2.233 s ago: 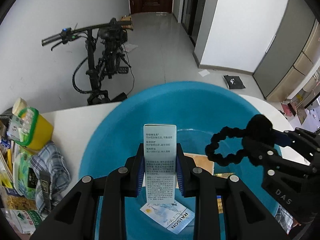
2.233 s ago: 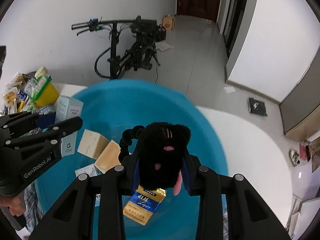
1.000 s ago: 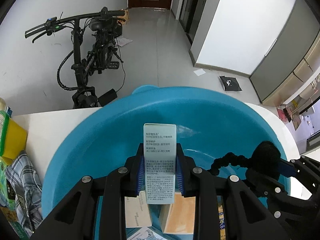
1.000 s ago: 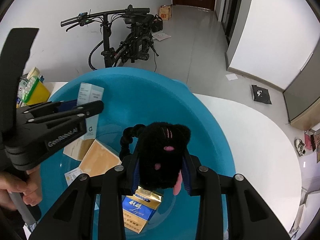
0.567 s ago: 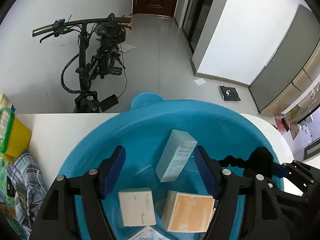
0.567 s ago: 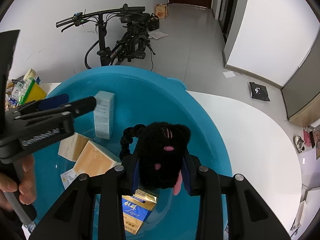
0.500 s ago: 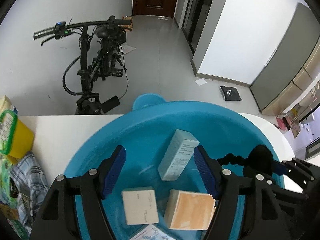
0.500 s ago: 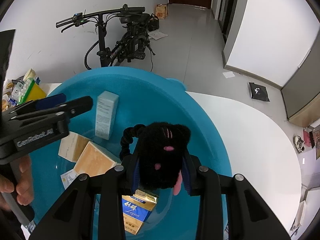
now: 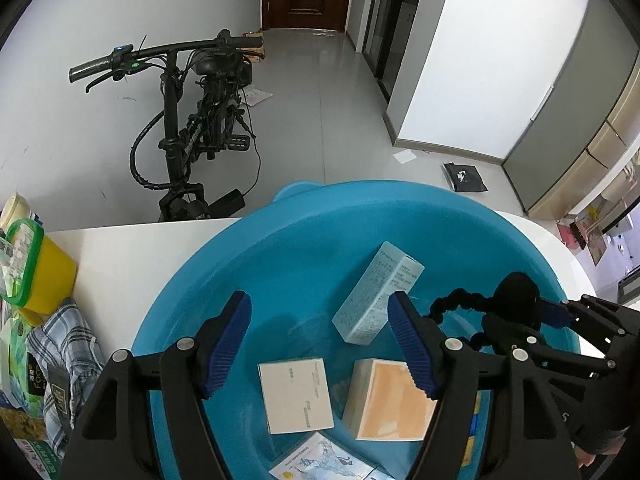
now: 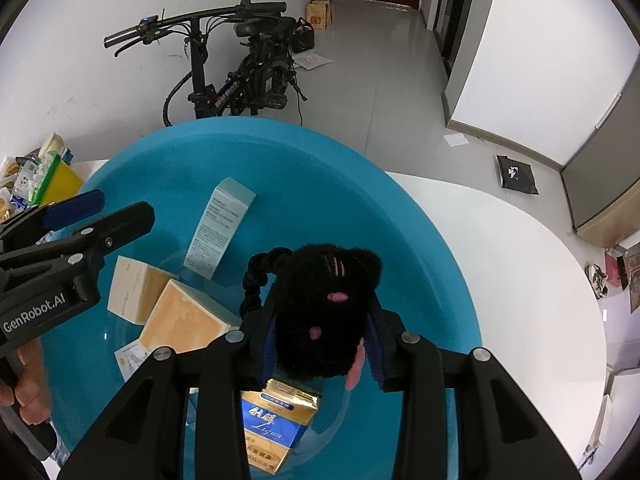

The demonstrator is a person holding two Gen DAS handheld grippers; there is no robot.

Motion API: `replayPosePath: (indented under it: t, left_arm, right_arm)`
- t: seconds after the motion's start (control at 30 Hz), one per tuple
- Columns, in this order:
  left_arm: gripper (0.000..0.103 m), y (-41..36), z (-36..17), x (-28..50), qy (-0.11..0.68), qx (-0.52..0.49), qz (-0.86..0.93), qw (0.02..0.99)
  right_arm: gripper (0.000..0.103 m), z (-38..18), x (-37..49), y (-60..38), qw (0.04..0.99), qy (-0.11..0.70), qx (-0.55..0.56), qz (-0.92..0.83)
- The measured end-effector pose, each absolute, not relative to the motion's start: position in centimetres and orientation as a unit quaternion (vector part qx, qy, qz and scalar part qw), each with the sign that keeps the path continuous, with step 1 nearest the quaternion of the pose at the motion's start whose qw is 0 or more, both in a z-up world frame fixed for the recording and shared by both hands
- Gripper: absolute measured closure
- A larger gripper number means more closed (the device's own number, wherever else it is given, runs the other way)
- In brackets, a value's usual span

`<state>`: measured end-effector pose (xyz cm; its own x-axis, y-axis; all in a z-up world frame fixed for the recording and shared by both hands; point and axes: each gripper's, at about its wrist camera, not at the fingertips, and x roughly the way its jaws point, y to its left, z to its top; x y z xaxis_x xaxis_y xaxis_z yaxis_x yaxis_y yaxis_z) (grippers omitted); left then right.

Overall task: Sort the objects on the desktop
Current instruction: 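Open the right tool to drop the black plush toy into the basin, then raise both tools away from the basin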

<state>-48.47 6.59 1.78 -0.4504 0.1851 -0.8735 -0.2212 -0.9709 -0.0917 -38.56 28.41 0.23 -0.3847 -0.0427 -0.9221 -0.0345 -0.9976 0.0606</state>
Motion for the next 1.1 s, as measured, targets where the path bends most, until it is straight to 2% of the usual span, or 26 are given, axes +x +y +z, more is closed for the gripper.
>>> replayPosePath:
  t: [0.03,0.13,0.2,0.5,0.67,0.7,0.77,0.93,1.0,1.03,1.1]
  left_arm:
    - [0.030,6.6,1.8,-48.4,0.018,-0.510,0.852,0.118]
    - [0.030,6.6,2.0,-48.1,0.019,-0.509,0.852,0.119]
    - [0.030,6.6,2.2,-47.9,0.023,-0.508,0.853,0.119]
    - [0.030,5.9,3.0,-46.6,0.029,-0.492,0.863,0.114]
    - [0.030,4.6,4.6,-45.0,0.025,-0.425,0.899,0.105]
    - [0.028,4.3,5.0,-44.7,0.023,-0.410,0.906,0.103]
    - [0.019,3.7,6.0,-43.9,0.014,-0.375,0.922,0.101]
    - [0.015,2.4,8.6,-42.1,-0.005,-0.296,0.949,0.111]
    - [0.007,2.4,9.4,-41.4,0.004,-0.277,0.955,0.106]
    - [0.000,2.4,9.8,-41.0,0.011,-0.263,0.960,0.099]
    - [0.000,2.1,10.5,-40.2,0.015,-0.228,0.969,0.094]
  right_arm:
    - [0.065,0.3,-38.5,28.5,0.002,-0.039,0.555,-0.831]
    - [0.053,0.5,-38.3,28.9,0.004,-0.054,0.554,-0.831]
    - [0.037,0.7,-38.1,29.1,-0.003,-0.060,0.547,-0.835]
    - [0.036,2.1,-37.4,28.7,0.000,-0.054,0.527,-0.848]
    - [0.036,4.2,-36.1,29.0,-0.022,-0.054,0.455,-0.889]
    - [0.035,4.6,-35.8,29.0,-0.032,-0.051,0.437,-0.897]
    - [0.032,5.7,-35.0,29.2,-0.037,-0.052,0.399,-0.914]
    - [0.010,8.2,-33.4,29.1,-0.041,-0.048,0.311,-0.948]
    - [0.000,9.2,-32.6,28.7,-0.035,-0.032,0.274,-0.961]
    - [0.000,9.6,-32.1,28.5,-0.034,-0.024,0.257,-0.965]
    - [0.000,10.4,-31.3,28.2,-0.039,-0.015,0.228,-0.973]
